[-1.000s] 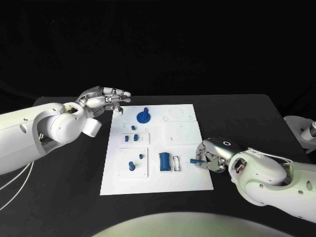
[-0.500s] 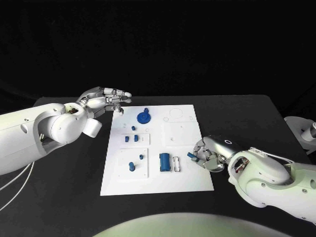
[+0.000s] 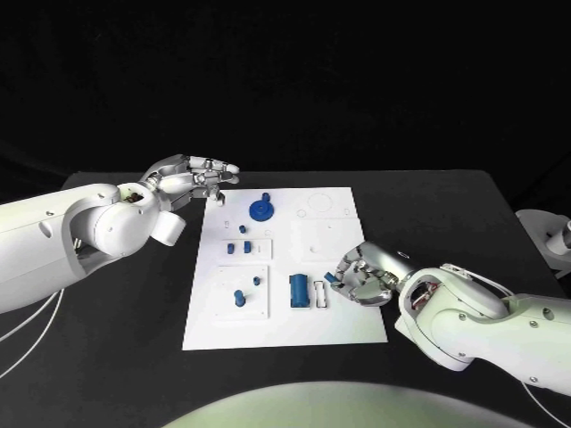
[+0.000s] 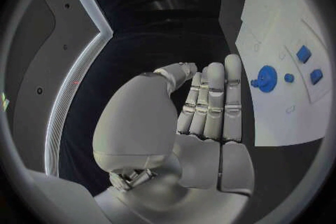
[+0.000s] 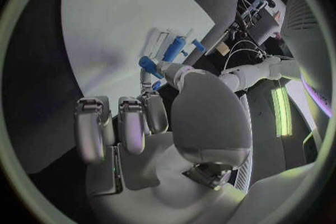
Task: Assemble the parts on the task board
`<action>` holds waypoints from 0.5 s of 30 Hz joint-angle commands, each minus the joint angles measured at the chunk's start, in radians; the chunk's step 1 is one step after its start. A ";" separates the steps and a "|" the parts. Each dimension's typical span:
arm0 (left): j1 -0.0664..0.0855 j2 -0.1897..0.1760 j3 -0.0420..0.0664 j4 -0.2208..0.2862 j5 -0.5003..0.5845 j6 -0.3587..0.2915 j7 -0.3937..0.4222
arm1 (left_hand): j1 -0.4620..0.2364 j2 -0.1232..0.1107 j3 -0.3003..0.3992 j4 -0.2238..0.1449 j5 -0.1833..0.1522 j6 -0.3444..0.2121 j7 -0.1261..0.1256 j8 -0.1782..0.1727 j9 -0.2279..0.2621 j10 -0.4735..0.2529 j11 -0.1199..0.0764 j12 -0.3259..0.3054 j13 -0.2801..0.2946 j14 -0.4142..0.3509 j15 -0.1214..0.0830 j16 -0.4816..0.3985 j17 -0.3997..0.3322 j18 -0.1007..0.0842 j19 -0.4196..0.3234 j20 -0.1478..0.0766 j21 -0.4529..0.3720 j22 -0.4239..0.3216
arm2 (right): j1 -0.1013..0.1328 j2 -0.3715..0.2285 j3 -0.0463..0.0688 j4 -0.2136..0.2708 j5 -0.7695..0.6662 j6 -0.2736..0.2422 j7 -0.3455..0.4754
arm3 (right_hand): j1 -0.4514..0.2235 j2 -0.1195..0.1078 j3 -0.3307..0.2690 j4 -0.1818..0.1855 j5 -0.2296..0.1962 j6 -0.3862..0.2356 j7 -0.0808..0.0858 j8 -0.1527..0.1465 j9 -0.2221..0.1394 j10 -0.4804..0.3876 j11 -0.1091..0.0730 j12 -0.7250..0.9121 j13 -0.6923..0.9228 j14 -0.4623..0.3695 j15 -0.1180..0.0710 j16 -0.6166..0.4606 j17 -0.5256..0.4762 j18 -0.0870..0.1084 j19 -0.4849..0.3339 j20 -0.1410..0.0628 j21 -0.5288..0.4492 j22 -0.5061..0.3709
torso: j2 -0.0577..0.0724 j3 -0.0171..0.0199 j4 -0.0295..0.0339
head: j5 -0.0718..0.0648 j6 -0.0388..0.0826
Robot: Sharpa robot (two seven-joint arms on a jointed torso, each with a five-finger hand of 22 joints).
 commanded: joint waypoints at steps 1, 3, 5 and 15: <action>0.000 0.002 0.001 0.003 0.004 0.015 0.003 | 0.012 -0.001 0.006 -0.002 0.006 -0.007 -0.002 0.004 -0.001 -0.005 0.001 0.007 0.000 -0.008 0.002 0.002 -0.002 0.007 0.004 -0.002 0.003 0.002 | -0.005 0.014 -0.001 -0.009 0.086 0.040 0.008 | -0.019 0.002 -0.017 0.002 0.014 0.007 -0.009 0.027 0.107 0.026 -0.002 0.006 0.130 0.098 -0.001 0.005 0.216 -0.005 0.090 -0.007 -0.003 0.250 | 0.000 0.0014 -0.0010 | 0.002 -0.001; 0.000 0.002 0.001 0.004 0.004 0.016 0.003 | 0.014 -0.001 0.008 -0.003 0.007 -0.007 -0.002 0.004 -0.001 -0.005 0.001 0.008 0.000 -0.008 0.002 0.002 -0.002 0.007 0.004 -0.002 0.004 0.002 | -0.008 0.023 -0.001 -0.015 0.094 0.050 0.003 | -0.026 0.003 -0.023 0.002 0.019 0.008 -0.010 0.028 0.108 0.026 -0.003 0.009 0.131 0.098 -0.002 0.005 0.217 -0.005 0.090 -0.007 -0.002 0.250 | 0.000 0.0016 -0.0008 | 0.002 -0.002; 0.000 0.002 0.001 0.003 0.003 0.016 0.002 | 0.014 -0.001 0.008 -0.003 0.007 -0.007 -0.002 0.004 -0.001 -0.005 0.001 0.008 0.000 -0.008 0.002 0.002 -0.002 0.007 0.004 -0.002 0.004 0.003 | -0.010 0.032 -0.001 -0.021 0.099 0.060 -0.002 | -0.030 0.003 -0.026 0.002 0.021 0.009 -0.010 0.028 0.108 0.027 -0.003 0.010 0.132 0.098 -0.002 0.005 0.216 -0.005 0.090 -0.008 -0.003 0.250 | 0.000 0.0016 -0.0008 | 0.002 -0.003; 0.001 0.010 0.001 0.001 0.002 0.022 0.001 | 0.017 -0.001 0.011 -0.007 0.007 -0.007 -0.002 0.005 -0.002 -0.006 0.001 0.009 0.000 -0.008 0.002 0.002 -0.004 0.007 0.004 -0.003 0.006 0.004 | -0.014 0.065 -0.001 -0.047 0.105 0.087 -0.022 | -0.067 0.003 -0.059 0.014 0.037 0.016 -0.012 0.033 0.112 0.031 -0.005 0.020 0.139 0.099 -0.004 0.006 0.219 -0.005 0.091 -0.009 -0.001 0.251 | 0.001 0.0012 -0.0007 | 0.002 -0.006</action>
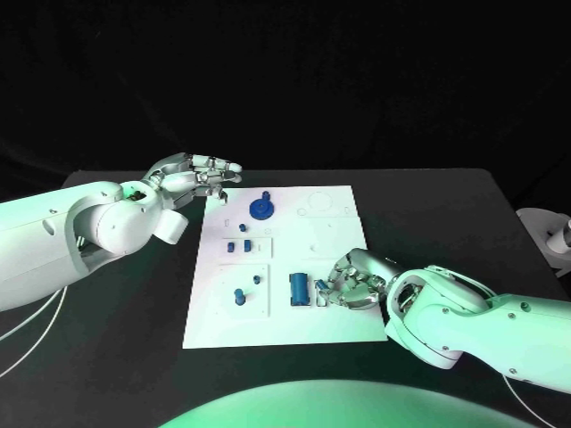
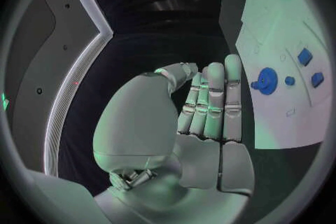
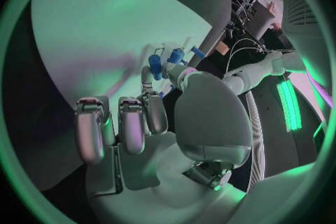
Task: Assemble the parts on the task board
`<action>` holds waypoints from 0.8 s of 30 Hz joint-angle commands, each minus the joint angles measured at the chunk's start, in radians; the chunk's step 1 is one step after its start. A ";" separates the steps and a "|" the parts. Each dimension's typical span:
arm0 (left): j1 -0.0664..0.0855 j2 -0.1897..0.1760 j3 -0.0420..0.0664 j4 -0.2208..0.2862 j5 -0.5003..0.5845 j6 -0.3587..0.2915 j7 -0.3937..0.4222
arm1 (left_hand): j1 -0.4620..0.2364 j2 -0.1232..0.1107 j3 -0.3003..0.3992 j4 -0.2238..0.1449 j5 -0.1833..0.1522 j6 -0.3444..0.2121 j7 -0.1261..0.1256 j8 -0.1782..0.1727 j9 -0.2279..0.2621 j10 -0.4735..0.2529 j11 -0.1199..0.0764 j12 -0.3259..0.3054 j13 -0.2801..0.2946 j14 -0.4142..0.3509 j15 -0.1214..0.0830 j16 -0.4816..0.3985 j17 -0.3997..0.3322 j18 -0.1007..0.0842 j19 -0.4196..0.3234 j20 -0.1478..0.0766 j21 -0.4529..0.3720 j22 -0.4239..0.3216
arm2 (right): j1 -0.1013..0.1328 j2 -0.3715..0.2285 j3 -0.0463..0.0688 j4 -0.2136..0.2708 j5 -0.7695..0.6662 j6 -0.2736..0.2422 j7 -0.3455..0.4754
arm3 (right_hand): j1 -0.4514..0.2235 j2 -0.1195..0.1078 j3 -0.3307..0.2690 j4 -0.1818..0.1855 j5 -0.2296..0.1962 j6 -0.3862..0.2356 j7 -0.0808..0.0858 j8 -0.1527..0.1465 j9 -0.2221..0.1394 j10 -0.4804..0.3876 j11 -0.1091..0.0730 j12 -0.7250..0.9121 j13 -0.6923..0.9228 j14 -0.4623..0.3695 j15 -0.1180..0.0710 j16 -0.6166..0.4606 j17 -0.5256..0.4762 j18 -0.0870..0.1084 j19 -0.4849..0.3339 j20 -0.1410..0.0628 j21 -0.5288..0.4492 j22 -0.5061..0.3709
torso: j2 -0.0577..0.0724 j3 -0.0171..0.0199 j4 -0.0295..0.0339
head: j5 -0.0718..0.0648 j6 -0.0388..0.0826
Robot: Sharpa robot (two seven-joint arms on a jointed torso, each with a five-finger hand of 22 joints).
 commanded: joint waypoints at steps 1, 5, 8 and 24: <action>0.001 0.002 0.001 0.002 0.003 0.020 0.002 | 0.009 -0.001 0.007 -0.002 0.007 -0.007 -0.002 0.005 -0.001 -0.006 0.001 0.005 0.000 -0.008 0.002 0.002 -0.001 0.007 0.004 -0.003 0.006 0.002 | -0.002 0.006 0.000 -0.006 0.014 0.035 -0.015 | -0.014 0.000 -0.017 0.000 0.026 0.016 -0.012 0.002 0.015 0.031 -0.005 0.005 0.139 0.099 -0.005 0.006 0.219 -0.005 0.091 -0.010 -0.001 0.251 | 0.001 0.0003 0.0006 | 0.000 -0.002; 0.001 0.002 0.001 0.003 0.003 0.021 0.002 | 0.009 -0.001 0.007 -0.002 0.007 -0.007 -0.002 0.005 -0.001 -0.006 0.001 0.005 0.000 -0.008 0.002 0.002 -0.001 0.007 0.004 -0.003 0.006 0.002 | -0.002 0.015 0.000 -0.014 0.005 0.028 -0.023 | -0.022 -0.001 -0.028 0.002 0.034 0.017 -0.012 0.002 0.016 0.031 -0.005 0.007 0.140 0.099 -0.005 0.006 0.219 -0.005 0.090 -0.010 -0.002 0.251 | 0.001 0.0003 0.0010 | 0.001 -0.002; 0.001 0.002 0.001 0.003 0.003 0.022 0.001 | 0.009 -0.001 0.007 -0.002 0.007 -0.007 -0.002 0.005 -0.001 -0.006 0.001 0.005 0.000 -0.008 0.002 0.002 -0.001 0.007 0.004 -0.003 0.006 0.002 | -0.002 0.018 0.000 -0.020 -0.003 0.025 -0.030 | -0.030 0.000 -0.038 0.007 0.035 0.018 -0.012 0.003 0.016 0.032 -0.005 0.010 0.142 0.099 -0.005 0.006 0.218 -0.005 0.091 -0.010 -0.001 0.251 | 0.000 0.0003 0.0008 | 0.002 -0.002; 0.001 0.000 0.001 0.005 0.002 0.024 -0.002 | 0.010 -0.001 0.008 -0.003 0.007 -0.007 -0.001 0.005 -0.001 -0.006 0.001 0.005 0.000 -0.008 0.002 0.002 -0.002 0.007 0.004 -0.003 0.007 0.002 | -0.002 0.025 0.000 -0.027 -0.023 0.031 -0.027 | -0.080 -0.009 -0.096 0.048 0.011 0.027 -0.014 0.007 0.017 0.038 -0.006 0.026 0.152 0.099 -0.005 0.007 0.222 -0.005 0.091 -0.011 0.001 0.251 | 0.000 0.0009 0.0002 | 0.001 -0.004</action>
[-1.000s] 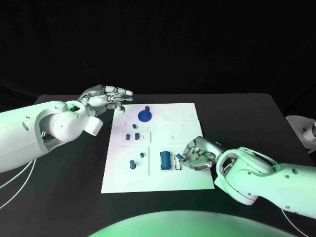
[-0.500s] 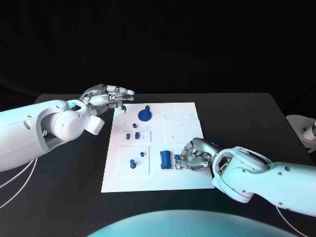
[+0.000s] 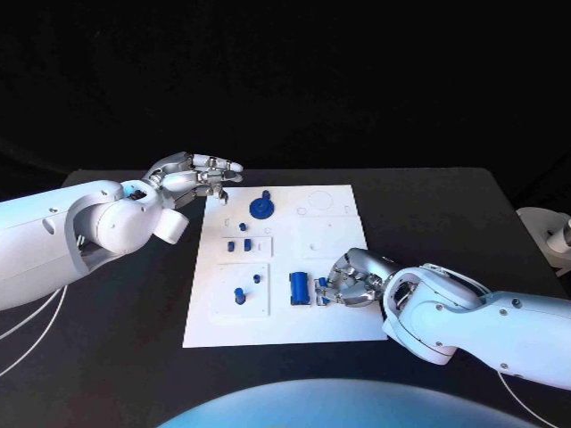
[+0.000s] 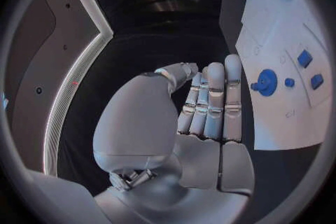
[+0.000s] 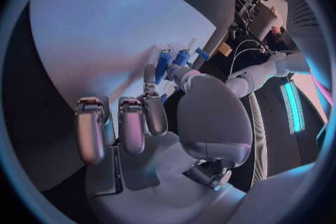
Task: Assemble the parts on the task board
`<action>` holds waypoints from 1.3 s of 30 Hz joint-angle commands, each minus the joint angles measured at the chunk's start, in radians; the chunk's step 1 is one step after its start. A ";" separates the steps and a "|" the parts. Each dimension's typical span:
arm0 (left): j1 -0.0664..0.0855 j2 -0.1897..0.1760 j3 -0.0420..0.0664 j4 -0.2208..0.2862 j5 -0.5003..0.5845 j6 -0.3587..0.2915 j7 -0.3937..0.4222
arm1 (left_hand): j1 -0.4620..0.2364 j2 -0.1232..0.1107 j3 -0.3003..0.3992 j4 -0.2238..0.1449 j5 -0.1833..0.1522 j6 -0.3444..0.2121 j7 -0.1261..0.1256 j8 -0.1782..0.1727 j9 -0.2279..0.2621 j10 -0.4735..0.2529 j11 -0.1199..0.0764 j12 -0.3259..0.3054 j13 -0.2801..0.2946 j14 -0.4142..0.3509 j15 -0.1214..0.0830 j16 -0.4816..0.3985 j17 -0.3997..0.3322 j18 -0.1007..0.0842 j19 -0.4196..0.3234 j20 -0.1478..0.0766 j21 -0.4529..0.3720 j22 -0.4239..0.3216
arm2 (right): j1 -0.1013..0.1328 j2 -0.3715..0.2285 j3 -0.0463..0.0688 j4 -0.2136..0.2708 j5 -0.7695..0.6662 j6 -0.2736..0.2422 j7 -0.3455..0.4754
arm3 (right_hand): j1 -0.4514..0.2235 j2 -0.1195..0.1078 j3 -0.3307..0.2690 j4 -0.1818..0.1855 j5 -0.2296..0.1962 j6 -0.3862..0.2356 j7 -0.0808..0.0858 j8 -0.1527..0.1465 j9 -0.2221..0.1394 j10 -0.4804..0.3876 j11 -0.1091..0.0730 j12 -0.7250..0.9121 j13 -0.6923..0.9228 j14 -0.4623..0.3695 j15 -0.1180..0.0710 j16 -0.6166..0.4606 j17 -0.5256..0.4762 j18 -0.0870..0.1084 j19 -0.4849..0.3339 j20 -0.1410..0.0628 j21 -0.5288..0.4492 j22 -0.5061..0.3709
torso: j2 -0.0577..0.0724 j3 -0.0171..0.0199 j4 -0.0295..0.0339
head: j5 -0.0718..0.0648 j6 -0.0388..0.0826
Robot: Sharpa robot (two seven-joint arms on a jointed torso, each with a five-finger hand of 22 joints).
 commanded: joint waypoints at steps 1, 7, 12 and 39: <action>0.001 0.001 0.001 0.003 0.003 0.019 0.001 | 0.010 -0.001 0.005 0.000 0.007 -0.007 -0.001 0.005 -0.001 -0.006 0.001 0.005 0.000 -0.008 0.002 0.002 -0.001 0.007 0.004 -0.003 0.003 0.001 | -0.001 0.003 0.000 0.001 -0.021 0.019 -0.002 | -0.015 -0.005 -0.020 0.008 0.023 -0.002 0.008 -0.001 -0.002 0.038 -0.006 0.004 0.153 0.100 -0.006 0.003 0.221 -0.006 0.091 -0.004 0.001 0.252 | 0.001 0.0006 0.0005 | 0.000 -0.001; 0.001 -0.001 0.001 0.004 0.001 0.019 0.000 | 0.010 -0.001 0.005 0.000 0.007 -0.007 -0.001 0.005 -0.001 -0.006 0.001 0.005 0.000 -0.008 0.002 0.002 -0.001 0.007 0.004 -0.003 0.003 0.001 | -0.001 0.002 0.000 0.003 -0.024 0.021 0.002 | -0.024 -0.010 -0.047 0.020 0.042 -0.001 0.008 -0.001 -0.002 0.037 -0.006 0.003 0.153 0.099 -0.006 0.003 0.220 -0.005 0.091 -0.005 0.001 0.252 | 0.000 0.0002 -0.0002 | 0.002 -0.003; 0.001 -0.001 0.001 0.004 0.000 0.020 -0.001 | 0.010 -0.001 0.005 0.000 0.007 -0.007 -0.001 0.005 -0.001 -0.006 0.001 0.005 0.000 -0.008 0.002 0.002 -0.001 0.007 0.004 -0.003 0.003 0.001 | -0.001 0.001 0.000 0.005 -0.028 0.020 0.003 | -0.024 -0.010 -0.047 0.020 0.042 -0.001 0.008 -0.001 -0.002 0.037 -0.006 0.003 0.153 0.099 -0.006 0.003 0.220 -0.005 0.091 -0.005 0.001 0.252 | -0.001 0.0004 -0.0005 | 0.003 -0.004; 0.001 -0.003 0.001 0.003 0.000 0.019 -0.003 | 0.010 -0.001 0.007 -0.001 0.007 -0.007 -0.001 0.005 -0.002 -0.006 0.001 0.006 0.000 -0.009 0.002 0.002 -0.002 0.007 0.003 -0.003 0.005 0.002 | -0.001 -0.021 0.000 0.017 -0.053 0.028 0.026 | 0.006 -0.019 -0.126 0.005 0.002 -0.003 0.006 -0.004 -0.005 0.037 -0.007 0.001 0.154 0.099 -0.007 0.003 0.220 -0.005 0.091 -0.005 0.001 0.251 | -0.001 0.0017 0.0005 | 0.011 -0.007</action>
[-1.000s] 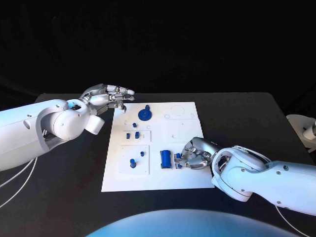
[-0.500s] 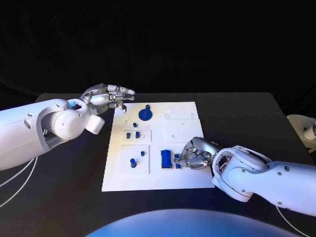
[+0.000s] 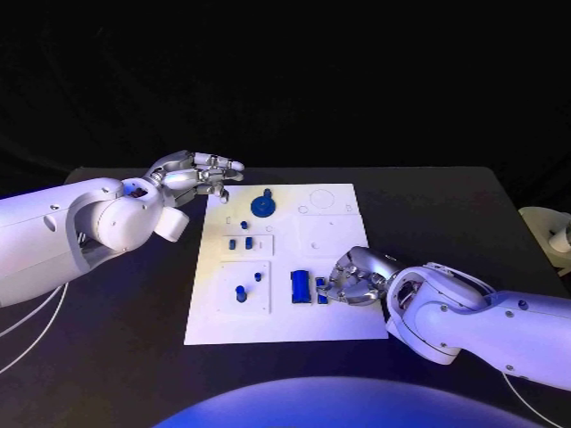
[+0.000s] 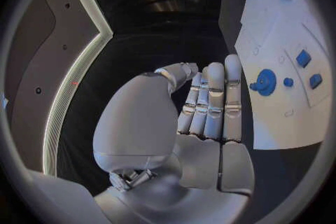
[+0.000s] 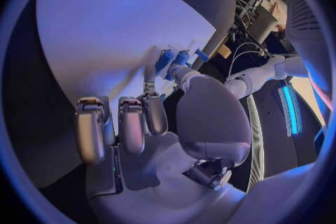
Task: Assemble the parts on the task board
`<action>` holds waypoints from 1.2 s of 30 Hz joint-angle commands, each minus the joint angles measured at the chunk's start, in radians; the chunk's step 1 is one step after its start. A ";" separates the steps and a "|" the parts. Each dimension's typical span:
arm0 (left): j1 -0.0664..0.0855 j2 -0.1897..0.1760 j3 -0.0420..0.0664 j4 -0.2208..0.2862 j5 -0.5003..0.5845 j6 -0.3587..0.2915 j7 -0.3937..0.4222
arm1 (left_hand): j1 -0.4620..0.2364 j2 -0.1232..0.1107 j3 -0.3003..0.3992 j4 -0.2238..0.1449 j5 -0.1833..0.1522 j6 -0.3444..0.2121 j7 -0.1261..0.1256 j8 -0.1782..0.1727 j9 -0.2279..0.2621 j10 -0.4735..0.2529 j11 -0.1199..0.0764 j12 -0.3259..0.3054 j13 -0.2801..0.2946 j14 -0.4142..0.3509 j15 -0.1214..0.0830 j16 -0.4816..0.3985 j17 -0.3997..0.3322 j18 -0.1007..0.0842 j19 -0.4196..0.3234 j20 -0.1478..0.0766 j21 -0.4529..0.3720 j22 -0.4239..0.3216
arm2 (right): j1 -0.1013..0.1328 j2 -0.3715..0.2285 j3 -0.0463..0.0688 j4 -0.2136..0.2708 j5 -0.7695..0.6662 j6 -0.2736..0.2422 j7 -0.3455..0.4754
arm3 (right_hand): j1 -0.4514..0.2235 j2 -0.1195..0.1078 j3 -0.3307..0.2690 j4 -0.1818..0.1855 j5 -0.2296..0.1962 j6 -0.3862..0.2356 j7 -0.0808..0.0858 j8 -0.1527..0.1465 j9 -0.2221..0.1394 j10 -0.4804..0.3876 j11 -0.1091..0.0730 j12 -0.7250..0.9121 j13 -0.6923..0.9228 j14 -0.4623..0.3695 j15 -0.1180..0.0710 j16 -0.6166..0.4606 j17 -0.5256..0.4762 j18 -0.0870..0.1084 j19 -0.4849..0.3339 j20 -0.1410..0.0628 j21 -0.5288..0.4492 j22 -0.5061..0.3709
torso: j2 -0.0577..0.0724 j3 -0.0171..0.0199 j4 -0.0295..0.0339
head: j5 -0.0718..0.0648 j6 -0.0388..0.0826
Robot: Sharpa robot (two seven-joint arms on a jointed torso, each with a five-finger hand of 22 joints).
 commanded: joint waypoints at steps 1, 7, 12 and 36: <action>0.001 0.000 0.001 0.002 0.001 0.016 0.003 | 0.010 -0.001 0.007 -0.001 0.007 -0.007 -0.001 0.005 -0.001 -0.007 0.001 0.006 0.000 -0.005 -0.002 0.002 -0.001 0.007 0.003 -0.003 0.005 0.001 | -0.001 -0.009 0.000 0.009 -0.026 0.021 0.020 | 0.023 -0.009 -0.009 -0.007 -0.015 -0.001 0.005 -0.004 -0.002 0.036 -0.007 -0.001 0.155 0.099 -0.006 0.003 0.221 -0.005 0.091 -0.005 0.000 0.251 | 0.000 0.0021 0.0001 | 0.004 -0.002; 0.001 -0.001 0.001 0.000 0.001 0.015 0.003 | 0.010 -0.001 0.007 -0.001 0.007 -0.007 -0.001 0.005 -0.001 -0.007 0.001 0.006 0.000 -0.005 -0.002 0.002 -0.001 0.007 0.003 -0.003 0.005 0.001 | -0.002 -0.032 0.000 0.034 -0.030 0.016 0.045 | 0.024 -0.011 -0.025 0.003 -0.031 0.001 0.006 -0.004 -0.003 0.037 -0.006 0.001 0.156 0.100 -0.006 0.004 0.223 -0.006 0.092 -0.005 0.003 0.252 | 0.000 0.0015 -0.0017 | 0.010 -0.001; 0.001 0.000 0.001 -0.002 0.001 0.016 0.003 | 0.010 -0.001 0.008 -0.002 0.007 -0.007 -0.001 0.006 -0.001 -0.007 0.002 0.007 -0.001 -0.005 -0.002 0.002 -0.002 0.007 0.002 -0.003 0.007 0.002 | -0.003 -0.044 0.000 0.046 -0.031 0.014 0.054 | 0.028 -0.011 -0.036 0.008 -0.045 0.002 0.006 -0.004 -0.004 0.038 -0.006 0.001 0.157 0.100 -0.006 0.004 0.224 -0.006 0.093 -0.005 0.005 0.252 | 0.000 0.0026 -0.0019 | 0.013 0.001; 0.000 0.000 0.001 -0.003 0.001 0.018 0.002 | 0.010 -0.001 0.008 -0.002 0.007 -0.007 -0.001 0.006 -0.001 -0.007 0.002 0.007 -0.001 -0.005 -0.002 0.002 -0.002 0.007 0.002 -0.003 0.007 0.002 | -0.005 -0.037 0.000 0.023 -0.044 0.048 0.058 | 0.059 -0.001 -0.046 0.005 -0.058 0.002 0.004 -0.006 -0.006 0.038 -0.008 0.002 0.157 0.100 -0.006 0.005 0.225 -0.007 0.094 -0.005 0.008 0.253 | 0.001 -0.0007 0.0010 | 0.010 -0.003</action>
